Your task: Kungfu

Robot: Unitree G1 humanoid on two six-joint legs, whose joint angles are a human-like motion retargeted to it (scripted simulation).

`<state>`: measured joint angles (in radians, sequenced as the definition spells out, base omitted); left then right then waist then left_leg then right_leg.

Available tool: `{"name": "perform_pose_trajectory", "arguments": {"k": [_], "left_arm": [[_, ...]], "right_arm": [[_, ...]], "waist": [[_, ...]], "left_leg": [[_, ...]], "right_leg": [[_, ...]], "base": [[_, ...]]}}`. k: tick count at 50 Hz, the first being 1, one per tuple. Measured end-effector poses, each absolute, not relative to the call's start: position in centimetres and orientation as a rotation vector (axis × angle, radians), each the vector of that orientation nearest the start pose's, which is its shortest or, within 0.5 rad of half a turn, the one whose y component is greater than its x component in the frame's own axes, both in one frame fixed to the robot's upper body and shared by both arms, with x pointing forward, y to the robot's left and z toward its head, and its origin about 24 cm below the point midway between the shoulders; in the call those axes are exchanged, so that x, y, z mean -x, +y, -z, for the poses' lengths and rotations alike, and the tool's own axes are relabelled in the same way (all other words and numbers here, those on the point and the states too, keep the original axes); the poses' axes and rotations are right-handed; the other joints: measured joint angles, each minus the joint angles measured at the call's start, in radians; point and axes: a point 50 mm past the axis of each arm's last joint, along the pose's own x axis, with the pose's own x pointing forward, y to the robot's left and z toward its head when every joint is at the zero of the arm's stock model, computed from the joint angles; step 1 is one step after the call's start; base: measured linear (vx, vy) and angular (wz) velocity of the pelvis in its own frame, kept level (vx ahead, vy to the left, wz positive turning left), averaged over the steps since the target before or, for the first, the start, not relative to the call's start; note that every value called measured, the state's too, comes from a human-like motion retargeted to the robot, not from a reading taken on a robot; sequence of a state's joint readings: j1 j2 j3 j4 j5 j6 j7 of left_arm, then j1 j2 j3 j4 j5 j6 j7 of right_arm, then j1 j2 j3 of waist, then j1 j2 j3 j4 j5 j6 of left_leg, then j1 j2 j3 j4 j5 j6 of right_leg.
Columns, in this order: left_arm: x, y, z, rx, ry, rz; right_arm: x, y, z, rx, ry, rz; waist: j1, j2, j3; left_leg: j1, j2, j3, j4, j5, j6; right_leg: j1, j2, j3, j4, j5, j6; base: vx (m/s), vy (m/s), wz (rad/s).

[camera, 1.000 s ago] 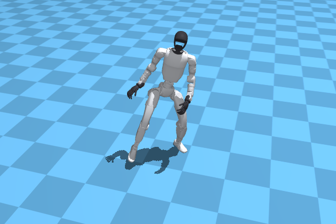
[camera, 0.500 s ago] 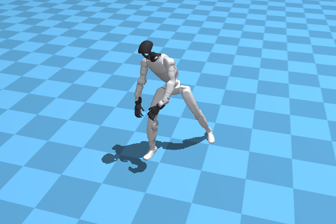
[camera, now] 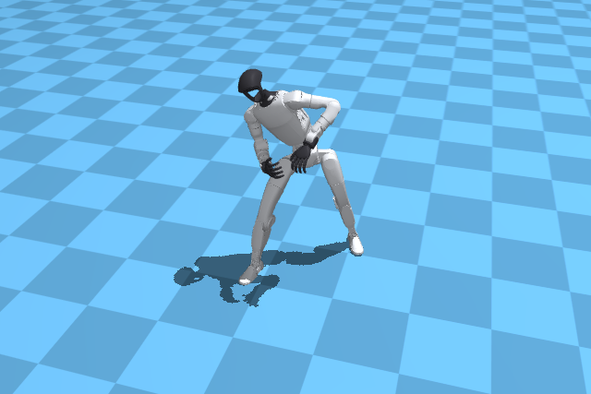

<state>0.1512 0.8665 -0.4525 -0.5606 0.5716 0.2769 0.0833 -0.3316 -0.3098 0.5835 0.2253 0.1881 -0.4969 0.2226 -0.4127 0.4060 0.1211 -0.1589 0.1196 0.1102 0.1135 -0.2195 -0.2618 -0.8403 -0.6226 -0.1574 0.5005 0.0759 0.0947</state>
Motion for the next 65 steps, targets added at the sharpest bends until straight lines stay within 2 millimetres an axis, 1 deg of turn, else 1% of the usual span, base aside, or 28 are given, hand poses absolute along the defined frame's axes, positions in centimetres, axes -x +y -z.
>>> {"name": "perform_pose_trajectory", "arguments": {"k": [7, 13, 15, 20, 23, 25, 27, 30, 32, 33, 35, 37, 38, 39, 40, 42, 43, 44, 45, 47, 50, 52, 56, 58, 60, 62, 63, 65], "left_arm": [[-20.8, 16.1, -9.4, -1.203, -0.229, 0.419], [-22.6, 15.5, -9.9, -1.078, -0.277, 0.427], [-23.4, 15.5, -10.2, -1.036, -0.293, 0.403], [-25.8, 16.0, -12.4, -0.91, -0.396, 0.229], [-27.1, 16.1, -14.7, -0.776, -0.525, 0.103], [-27.9, 16.1, -16.8, -0.629, -0.649, 0.016], [-28.3, 15.7, -18.0, -0.512, -0.728, -0.017], [-28.8, 15.5, -20.0, -0.294, -0.839, -0.048], [-29.4, 15.0, -20.9, -0.131, -0.877, -0.012], [-29.7, 14.6, -21.4, -0.05, -0.891, 0.025], [-30.3, 13.7, -22.2, 0.107, -0.9, 0.099], [-30.8, 12.8, -23.4, 0.283, -0.915, 0.199], [-30.9, 12.3, -23.7, 0.362, -0.919, 0.268], [-31.0, 11.8, -23.9, 0.436, -0.916, 0.33], [-31.1, 11.3, -24.0, 0.507, -0.909, 0.388], [-31.0, 10.5, -23.8, 0.597, -0.899, 0.458], [-30.9, 10.2, -23.6, 0.619, -0.891, 0.472], [-30.7, 9.8, -23.6, 0.629, -0.889, 0.486], [-30.5, 9.4, -23.5, 0.635, -0.889, 0.499], [-29.9, 8.3, -23.3, 0.625, -0.884, 0.55], [-28.7, 6.2, -22.6, 0.604, -0.857, 0.667], [-27.8, 4.7, -21.6, 0.621, -0.816, 0.741], [-26.3, 2.2, -19.2, 0.728, -0.713, 0.846], [-25.7, 1.3, -18.2, 0.792, -0.674, 0.872], [-25.2, 0.7, -17.1, 0.855, -0.631, 0.883], [-24.9, 0.5, -16.2, 0.904, -0.597, 0.87], [-24.8, 0.5, -15.9, 0.922, -0.585, 0.858], [-24.6, 0.7, -15.4, 0.934, -0.572, 0.831]], "right_arm": [[-27.1, -8.3, -8.2, 0.198, -0.43, -0.79], [-27.9, -9.9, -9.1, 0.243, -0.465, -0.75], [-28.1, -10.3, -9.2, 0.246, -0.462, -0.737], [-28.5, -11.7, -9.3, 0.198, -0.454, -0.663], [-28.3, -13.2, -9.6, 0.125, -0.492, -0.538], [-28.0, -14.6, -10.1, 0.037, -0.539, -0.405], [-27.8, -15.4, -10.7, -0.023, -0.581, -0.319], [-27.4, -16.4, -12.1, -0.137, -0.667, -0.203], [-27.2, -16.8, -13.5, -0.208, -0.723, -0.174], [-27.1, -17.1, -14.3, -0.243, -0.749, -0.165], [-26.7, -17.7, -16.0, -0.297, -0.814, -0.158], [-26.3, -18.7, -18.5, -0.319, -0.902, -0.168], [-26.1, -19.1, -19.6, -0.335, -0.94, -0.17], [-25.8, -19.4, -20.4, -0.354, -0.973, -0.17], [-25.6, -19.7, -21.2, -0.374, -1.004, -0.168], [-25.0, -20.1, -22.1, -0.431, -1.046, -0.148], [-24.6, -20.3, -22.4, -0.457, -1.066, -0.127], [-24.1, -20.6, -22.7, -0.469, -1.094, -0.104], [-23.6, -20.9, -23.0, -0.474, -1.125, -0.079], [-22.6, -21.4, -23.2, -0.467, -1.165, -0.034], [-21.3, -22.0, -22.8, -0.469, -1.182, 0.05], [-20.6, -22.2, -22.1, -0.486, -1.174, 0.102], [-18.8, -22.4, -20.4, -0.511, -1.13, 0.165], [-18.1, -22.4, -19.5, -0.525, -1.101, 0.176], [-17.4, -22.5, -18.6, -0.544, -1.064, 0.186], [-16.8, -22.9, -17.7, -0.564, -1.021, 0.214], [-16.4, -23.2, -17.4, -0.566, -1.007, 0.228], [-15.6, -23.8, -17.1, -0.548, -0.989, 0.247]], "waist": [[-0.026, -0.062, 0.003], [-0.053, -0.093, 0.018], [-0.061, -0.09, 0.023], [-0.107, -0.043, 0.022], [-0.15, -0.02, 0.009], [-0.178, -0.015, -0.004], [-0.202, -0.021, -0.021], [-0.222, -0.044, -0.051], [-0.214, -0.086, -0.065], [-0.198, -0.108, -0.059], [-0.148, -0.148, -0.031], [-0.111, -0.229, -0.036], [-0.097, -0.255, -0.035], [-0.095, -0.275, -0.039], [-0.098, -0.292, -0.044], [-0.123, -0.293, -0.052], [-0.127, -0.285, -0.047], [-0.13, -0.282, -0.044], [-0.134, -0.281, -0.043], [-0.142, -0.286, -0.044], [-0.147, -0.293, -0.038], [-0.146, -0.295, -0.03], [-0.161, -0.289, 0.008], [-0.164, -0.288, 0.022], [-0.162, -0.286, 0.024], [-0.161, -0.274, 0.015], [-0.161, -0.263, 0.011], [-0.171, -0.227, 0.018]], "left_leg": [[0.042, 0.001, -0.011, 0.002, -0.007, 0.0], [0.051, 0.006, 0.003, 0.009, -0.031, 0.0], [0.047, 0.013, 0.024, 0.007, -0.043, 0.0], [0.008, 0.065, 0.089, 0.009, -0.046, 0.0], [-0.008, 0.087, 0.135, 0.015, -0.003, 0.0], [0.003, 0.109, 0.169, 0.027, 0.071, 0.0], [0.014, 0.115, 0.179, 0.035, 0.166, 0.0], [0.053, 0.139, 0.221, 0.061, 0.409, 0.0], [0.096, 0.194, 0.208, 0.109, 0.584, 0.0], [0.121, 0.254, 0.169, 0.166, 0.65, 0.0], [0.124, 0.242, -0.076, 0.339, 0.739, 0.0], [0.093, -0.029, -0.22, 0.519, 0.607, 0.0], [0.062, -0.099, -0.218, 0.62, 0.536, 0.0], [0.021, -0.117, -0.185, 0.696, 0.474, 0.0], [-0.024, -0.11, -0.136, 0.76, 0.416, 0.0], [-0.125, 0.009, -0.098, 0.854, 0.275, 0.004], [-0.173, 0.078, -0.091, 0.895, 0.21, 0.017], [-0.218, 0.103, -0.085, 0.914, 0.159, 0.036], [-0.262, 0.105, -0.079, 0.922, 0.115, 0.06], [-0.336, 0.072, -0.087, 0.874, 0.07, 0.067], [-0.43, 0.071, -0.077, 0.722, 0.05, 0.102], [-0.463, 0.092, -0.079, 0.565, 0.077, 0.142], [-0.46, 0.168, -0.142, 0.207, 0.128, 0.168], [-0.435, 0.202, -0.16, 0.099, 0.134, 0.213], [-0.399, 0.243, -0.126, 0.038, 0.141, 0.263], [-0.368, 0.276, -0.029, 0.062, 0.136, 0.281], [-0.357, 0.29, 0.02, 0.096, 0.138, 0.268], [-0.34, 0.332, 0.122, 0.155, 0.262, 0.234]], "right_leg": [[0.08, -0.005, -0.05, -0.05, 0.029, 0.008], [0.094, 0.008, -0.109, -0.111, 0.047, 0.014], [0.075, 0.01, -0.141, -0.118, 0.024, -0.011], [-0.007, 0.01, -0.254, -0.036, -0.066, -0.163], [-0.024, -0.026, -0.349, 0.028, -0.085, -0.182], [-0.037, -0.027, -0.388, 0.073, -0.068, -0.178], [-0.065, -0.013, -0.358, 0.102, -0.075, -0.181], [-0.114, 0.06, -0.277, 0.162, -0.167, -0.199], [-0.104, 0.166, -0.218, 0.187, -0.247, -0.219], [-0.066, 0.254, -0.209, 0.191, -0.291, -0.237], [0.031, 0.439, -0.161, 0.144, -0.322, -0.258], [0.091, 0.458, -0.006, 0.121, -0.32, -0.213], [0.127, 0.476, 0.044, 0.116, -0.329, -0.198], [0.164, 0.491, 0.074, 0.103, -0.333, -0.192], [0.2, 0.505, 0.094, 0.086, -0.334, -0.19], [0.289, 0.58, 0.075, 0.019, -0.323, -0.224], [0.341, 0.638, 0.068, -0.026, -0.311, -0.246], [0.386, 0.675, 0.079, -0.065, -0.3, -0.257], [0.428, 0.702, 0.1, -0.101, -0.29, -0.262], [0.498, 0.746, 0.161, -0.146, -0.284, -0.275], [0.592, 0.808, 0.262, -0.185, -0.295, -0.301], [0.647, 0.846, 0.33, -0.192, -0.313, -0.319], [0.733, 0.903, 0.464, -0.15, -0.382, -0.337], [0.76, 0.905, 0.51, -0.113, -0.423, -0.338], [0.782, 0.903, 0.576, -0.065, -0.474, -0.331], [0.801, 0.894, 0.645, -0.027, -0.52, -0.305], [0.808, 0.886, 0.666, -0.008, -0.54, -0.283], [0.815, 0.877, 0.657, 0.031, -0.566, -0.236]], "base": [[0.02, 0.05, -0.07], [-0.02, 0.07, -0.37], [0.0, 0.09, -0.8], [0.03, -0.07, -0.73], [0.09, -0.23, -0.4], [0.15, -0.62, -0.57], [0.15, -0.7, -0.54], [0.15, -0.96, -1.21], [0.3, -1.1, -2.33], [0.41, -1.04, -3.28], [0.48, -0.87, -3.78], [0.63, -0.17, -3.38], [0.69, -0.15, -2.85], [0.71, -0.36, -2.4], [0.66, -0.61, -1.89], [0.6, -0.73, -1.78], [0.65, -0.63, -2.07], [0.74, -0.5, -2.2], [0.73, -0.35, -2.14], [0.66, -0.23, -2.11], [0.67, -0.19, -2.23], [0.65, -0.1, -2.4], [0.72, 0.06, -2.5], [0.75, 0.24, -2.25], [1.03, 0.47, -2.41], [0.85, 0.49, -2.02], [0.75, 0.5, -1.58], [0.91, 0.67, -0.93]]}}
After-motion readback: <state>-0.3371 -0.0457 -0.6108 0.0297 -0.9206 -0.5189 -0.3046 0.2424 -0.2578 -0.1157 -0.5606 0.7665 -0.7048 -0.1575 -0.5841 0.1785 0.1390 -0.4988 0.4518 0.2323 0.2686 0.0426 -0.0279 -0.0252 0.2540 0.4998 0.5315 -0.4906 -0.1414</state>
